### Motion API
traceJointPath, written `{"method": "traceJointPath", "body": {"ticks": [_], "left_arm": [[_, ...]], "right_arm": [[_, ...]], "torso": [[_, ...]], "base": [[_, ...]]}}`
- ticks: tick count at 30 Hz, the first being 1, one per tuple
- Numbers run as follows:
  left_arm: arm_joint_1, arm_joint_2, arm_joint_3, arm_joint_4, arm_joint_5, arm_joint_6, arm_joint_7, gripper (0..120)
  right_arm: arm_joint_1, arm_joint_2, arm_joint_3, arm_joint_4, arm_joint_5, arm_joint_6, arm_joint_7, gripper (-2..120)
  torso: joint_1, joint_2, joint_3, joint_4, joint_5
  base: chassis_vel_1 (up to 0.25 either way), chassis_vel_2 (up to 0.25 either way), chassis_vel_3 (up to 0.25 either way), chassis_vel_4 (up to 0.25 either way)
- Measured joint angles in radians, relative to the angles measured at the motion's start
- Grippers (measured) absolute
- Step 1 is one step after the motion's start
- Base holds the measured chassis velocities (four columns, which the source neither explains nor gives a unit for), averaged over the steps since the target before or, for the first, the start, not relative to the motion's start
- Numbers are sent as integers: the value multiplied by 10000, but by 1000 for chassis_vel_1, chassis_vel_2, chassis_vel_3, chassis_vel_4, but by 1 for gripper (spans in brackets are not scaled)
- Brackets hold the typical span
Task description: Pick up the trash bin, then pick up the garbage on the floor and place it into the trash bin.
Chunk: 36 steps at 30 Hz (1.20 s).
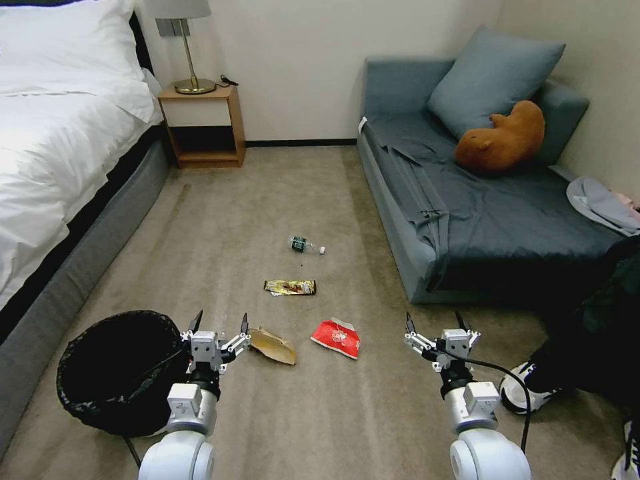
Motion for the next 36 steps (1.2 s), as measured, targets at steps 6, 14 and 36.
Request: {"method": "traceJointPath", "body": {"ticks": [6, 14, 36], "left_arm": [[0, 0, 0, 0, 0, 0, 0, 100], [0, 0, 0, 0, 0, 0, 0, 100], [-376, -20, -109, -159, -383, 1071, -218, 100]], "right_arm": [[0, 0, 0, 0, 0, 0, 0, 100], [0, 0, 0, 0, 0, 0, 0, 100], [61, -104, -20, 236, 1075, -1537, 532, 100]], "torso": [[0, 0, 0, 0, 0], [0, 0, 0, 0, 0], [0, 0, 0, 0, 0]], "base": [[0, 0, 0, 0], [0, 0, 0, 0], [0, 0, 0, 0]]}}
